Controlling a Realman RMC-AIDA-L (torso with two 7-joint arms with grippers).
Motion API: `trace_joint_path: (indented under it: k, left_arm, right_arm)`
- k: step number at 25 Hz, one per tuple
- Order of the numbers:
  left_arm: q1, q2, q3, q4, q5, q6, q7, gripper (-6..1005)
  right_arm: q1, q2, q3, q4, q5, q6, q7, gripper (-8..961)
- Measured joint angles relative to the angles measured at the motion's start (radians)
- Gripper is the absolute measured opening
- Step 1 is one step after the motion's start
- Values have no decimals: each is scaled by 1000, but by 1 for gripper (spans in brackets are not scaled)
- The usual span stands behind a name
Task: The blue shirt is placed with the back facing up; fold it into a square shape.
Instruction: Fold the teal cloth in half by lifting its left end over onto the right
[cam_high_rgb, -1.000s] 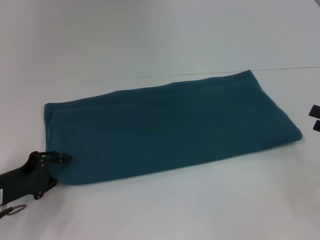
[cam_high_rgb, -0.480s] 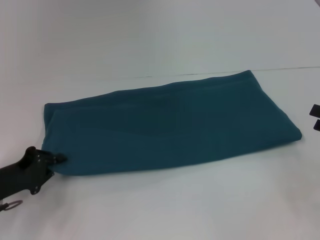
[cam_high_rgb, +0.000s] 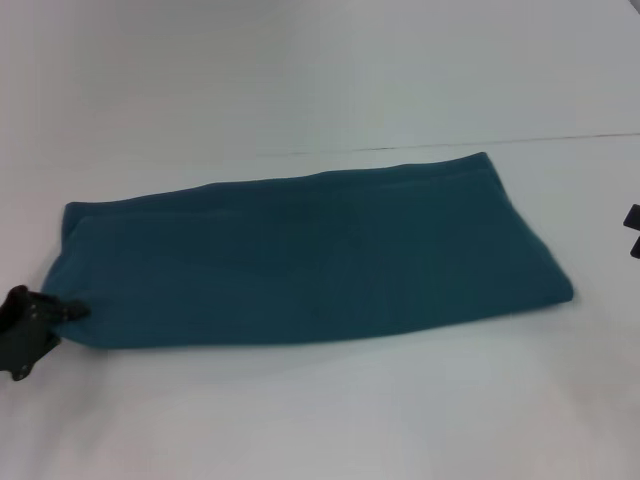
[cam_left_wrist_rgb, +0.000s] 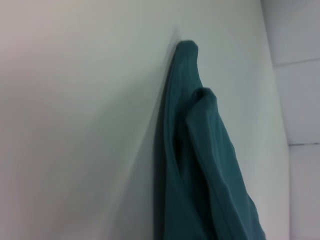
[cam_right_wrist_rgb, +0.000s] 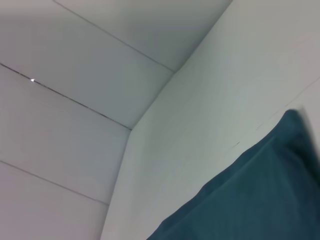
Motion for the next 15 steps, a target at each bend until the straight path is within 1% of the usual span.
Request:
trace_joint_path:
  k: [7, 11, 15]
  left_arm:
    - [40, 5, -11, 59, 25, -32, -2, 38]
    - [53, 8, -24, 82, 61, -57, 0, 38]
    - [64, 5, -25, 107, 71, -68, -5, 38]
  right_arm:
    - [-1, 9, -3, 1, -5, 5, 6, 807]
    - [-5, 10, -7, 3, -5, 5, 7, 807]
    - [-6, 12, -9, 3, -5, 0, 5, 806]
